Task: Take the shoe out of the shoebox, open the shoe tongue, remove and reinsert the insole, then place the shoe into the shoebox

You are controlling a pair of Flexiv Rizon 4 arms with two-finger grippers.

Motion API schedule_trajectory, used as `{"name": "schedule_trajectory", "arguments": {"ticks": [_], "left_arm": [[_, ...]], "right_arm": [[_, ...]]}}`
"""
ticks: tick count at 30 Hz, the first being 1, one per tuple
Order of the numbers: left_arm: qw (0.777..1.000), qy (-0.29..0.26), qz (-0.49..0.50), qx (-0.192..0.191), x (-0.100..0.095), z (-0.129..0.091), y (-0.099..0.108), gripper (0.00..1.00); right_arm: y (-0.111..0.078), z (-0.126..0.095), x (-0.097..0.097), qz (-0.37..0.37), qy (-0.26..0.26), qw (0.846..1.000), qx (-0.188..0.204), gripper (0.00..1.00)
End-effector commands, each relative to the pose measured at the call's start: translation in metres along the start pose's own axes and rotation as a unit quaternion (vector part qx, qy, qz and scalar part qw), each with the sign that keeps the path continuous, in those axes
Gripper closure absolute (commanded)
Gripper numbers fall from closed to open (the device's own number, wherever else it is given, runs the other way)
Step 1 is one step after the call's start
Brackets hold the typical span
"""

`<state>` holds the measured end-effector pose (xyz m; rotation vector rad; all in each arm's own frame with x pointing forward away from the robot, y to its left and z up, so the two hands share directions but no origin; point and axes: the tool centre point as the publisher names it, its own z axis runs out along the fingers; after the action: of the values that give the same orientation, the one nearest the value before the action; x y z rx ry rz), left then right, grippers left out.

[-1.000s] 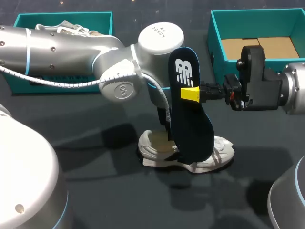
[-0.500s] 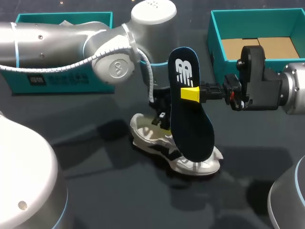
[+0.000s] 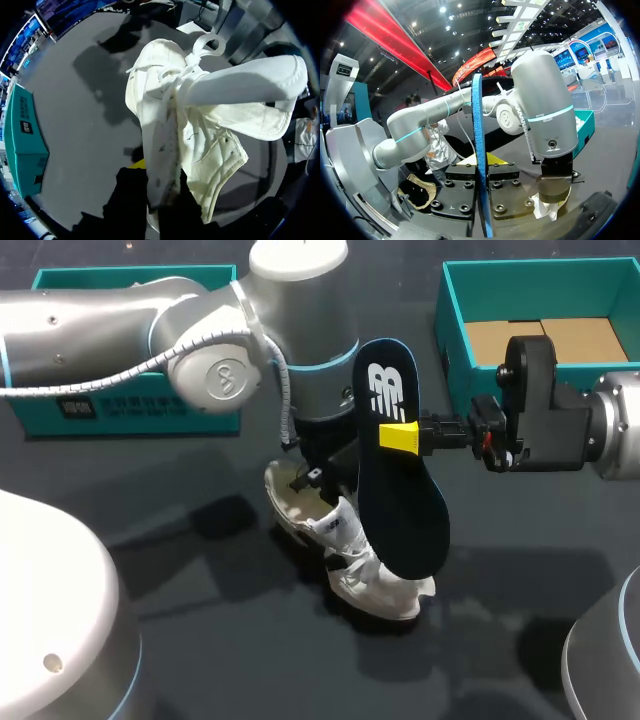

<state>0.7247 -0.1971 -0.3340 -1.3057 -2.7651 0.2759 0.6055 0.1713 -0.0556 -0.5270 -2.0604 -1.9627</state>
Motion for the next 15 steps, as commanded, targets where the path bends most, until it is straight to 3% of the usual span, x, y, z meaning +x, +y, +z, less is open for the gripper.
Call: {"name": "schedule_trajectory", "arguments": {"ticks": [1,15], "left_arm": [[0.996,0.011,0.093,-0.008,-0.0010,-0.0039,0.0052,1.00],[0.974,-0.001,0.227,-0.009,-0.0072,-0.0042,0.0080,1.00]], "right_arm": [[-0.0015,0.0016,0.0008,0.000,-0.002,1.000,-0.001,1.00],[-0.0015,0.0016,0.0008,0.000,-0.002,1.000,-0.001,1.00]]}}
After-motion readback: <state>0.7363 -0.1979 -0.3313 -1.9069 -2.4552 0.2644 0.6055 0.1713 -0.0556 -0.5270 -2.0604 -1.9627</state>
